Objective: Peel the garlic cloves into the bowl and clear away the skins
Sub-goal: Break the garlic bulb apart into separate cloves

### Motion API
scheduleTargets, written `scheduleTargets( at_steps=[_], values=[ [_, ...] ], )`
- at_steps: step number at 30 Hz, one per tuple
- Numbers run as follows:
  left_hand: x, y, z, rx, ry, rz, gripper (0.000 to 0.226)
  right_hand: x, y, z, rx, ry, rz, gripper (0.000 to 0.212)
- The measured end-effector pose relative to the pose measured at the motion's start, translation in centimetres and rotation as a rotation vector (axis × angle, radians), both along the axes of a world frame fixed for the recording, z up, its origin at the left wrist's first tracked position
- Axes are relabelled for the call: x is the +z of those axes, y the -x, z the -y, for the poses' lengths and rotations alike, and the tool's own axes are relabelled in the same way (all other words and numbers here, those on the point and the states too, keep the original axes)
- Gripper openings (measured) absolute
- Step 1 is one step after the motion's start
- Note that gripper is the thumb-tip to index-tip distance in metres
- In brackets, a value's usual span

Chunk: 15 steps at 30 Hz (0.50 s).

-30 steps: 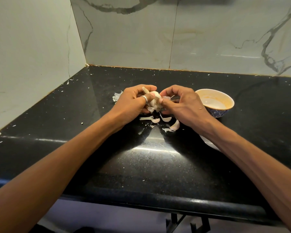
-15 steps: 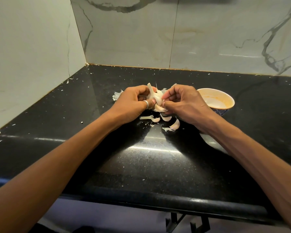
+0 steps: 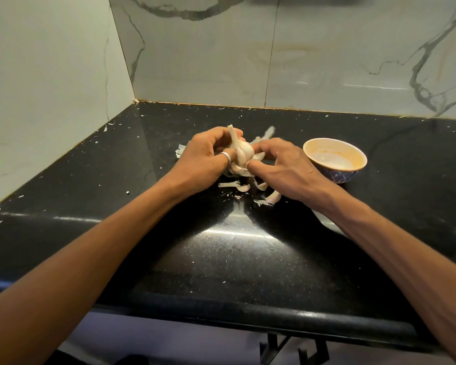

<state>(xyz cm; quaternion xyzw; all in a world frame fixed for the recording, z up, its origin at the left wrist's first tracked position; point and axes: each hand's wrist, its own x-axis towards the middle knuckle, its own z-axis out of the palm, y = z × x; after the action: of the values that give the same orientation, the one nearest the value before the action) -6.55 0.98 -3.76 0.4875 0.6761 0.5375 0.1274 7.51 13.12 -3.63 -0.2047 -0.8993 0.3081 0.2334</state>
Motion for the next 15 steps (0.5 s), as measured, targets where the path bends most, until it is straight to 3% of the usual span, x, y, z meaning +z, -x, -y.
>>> scheduleTargets(
  at_steps=[4,9,13,15],
  values=[
    [0.1,0.1,0.0,-0.002,-0.033,0.084,0.027,-0.4,0.1,0.0,0.012,0.17,-0.071,0.015],
    [0.3,-0.1,0.2,-0.063,0.016,0.157,0.03,-0.9,0.2,-0.6,-0.007,0.277,-0.118,0.028],
    [0.8,0.0,0.5,-0.109,0.055,0.189,0.039,-1.1,0.1,-1.0,0.098,0.53,-0.156,0.013],
    [0.9,0.1,0.6,-0.124,0.081,0.189,0.04,-1.1,0.1,-1.1,0.143,0.605,-0.2,0.015]
  ],
)
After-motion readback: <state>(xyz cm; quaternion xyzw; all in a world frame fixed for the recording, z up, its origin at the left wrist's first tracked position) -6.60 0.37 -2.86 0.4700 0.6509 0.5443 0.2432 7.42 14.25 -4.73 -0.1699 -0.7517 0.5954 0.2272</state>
